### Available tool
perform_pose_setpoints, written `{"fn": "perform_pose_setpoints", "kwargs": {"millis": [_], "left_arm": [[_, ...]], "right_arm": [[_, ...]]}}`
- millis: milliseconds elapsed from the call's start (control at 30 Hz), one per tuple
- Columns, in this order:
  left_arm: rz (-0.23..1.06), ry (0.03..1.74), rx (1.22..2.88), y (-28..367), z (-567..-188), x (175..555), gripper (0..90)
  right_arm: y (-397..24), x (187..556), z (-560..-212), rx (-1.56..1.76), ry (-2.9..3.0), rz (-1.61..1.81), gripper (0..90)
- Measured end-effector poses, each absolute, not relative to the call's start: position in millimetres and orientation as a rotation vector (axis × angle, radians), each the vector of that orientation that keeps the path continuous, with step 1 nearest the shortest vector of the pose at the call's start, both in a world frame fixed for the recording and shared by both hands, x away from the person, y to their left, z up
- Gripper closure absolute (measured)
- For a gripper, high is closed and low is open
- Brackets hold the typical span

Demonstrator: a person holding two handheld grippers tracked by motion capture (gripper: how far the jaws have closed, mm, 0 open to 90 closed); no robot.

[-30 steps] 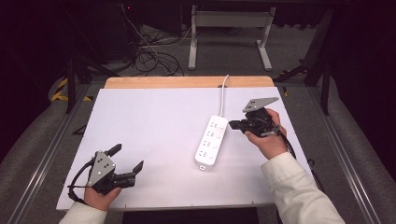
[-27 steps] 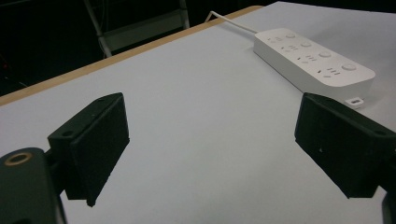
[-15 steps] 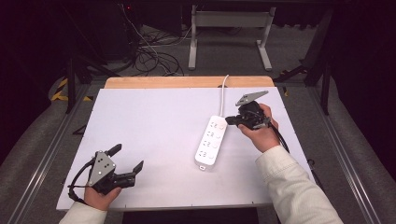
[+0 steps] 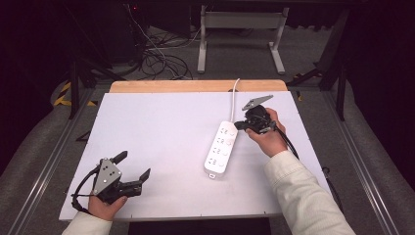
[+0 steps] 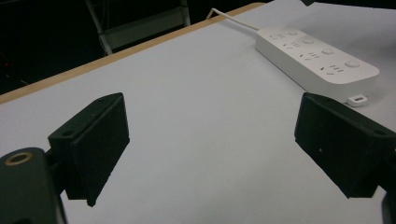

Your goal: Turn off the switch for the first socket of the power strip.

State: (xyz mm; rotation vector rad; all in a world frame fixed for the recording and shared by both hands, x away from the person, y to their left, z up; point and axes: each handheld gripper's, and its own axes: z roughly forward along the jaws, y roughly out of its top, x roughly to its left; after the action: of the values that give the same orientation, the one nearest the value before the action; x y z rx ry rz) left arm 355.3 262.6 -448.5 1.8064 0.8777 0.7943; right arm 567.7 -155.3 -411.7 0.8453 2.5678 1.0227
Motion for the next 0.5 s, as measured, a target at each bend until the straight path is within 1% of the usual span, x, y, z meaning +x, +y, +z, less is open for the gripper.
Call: {"fn": "perform_pose_setpoints", "kwargs": {"millis": [500], "left_arm": [[0.797, 0.879, 1.817, 262, -449, 356, 10.7]], "right_arm": [[-145, 579, -433, 0.872, 2.628, 0.984, 90.0]]}}
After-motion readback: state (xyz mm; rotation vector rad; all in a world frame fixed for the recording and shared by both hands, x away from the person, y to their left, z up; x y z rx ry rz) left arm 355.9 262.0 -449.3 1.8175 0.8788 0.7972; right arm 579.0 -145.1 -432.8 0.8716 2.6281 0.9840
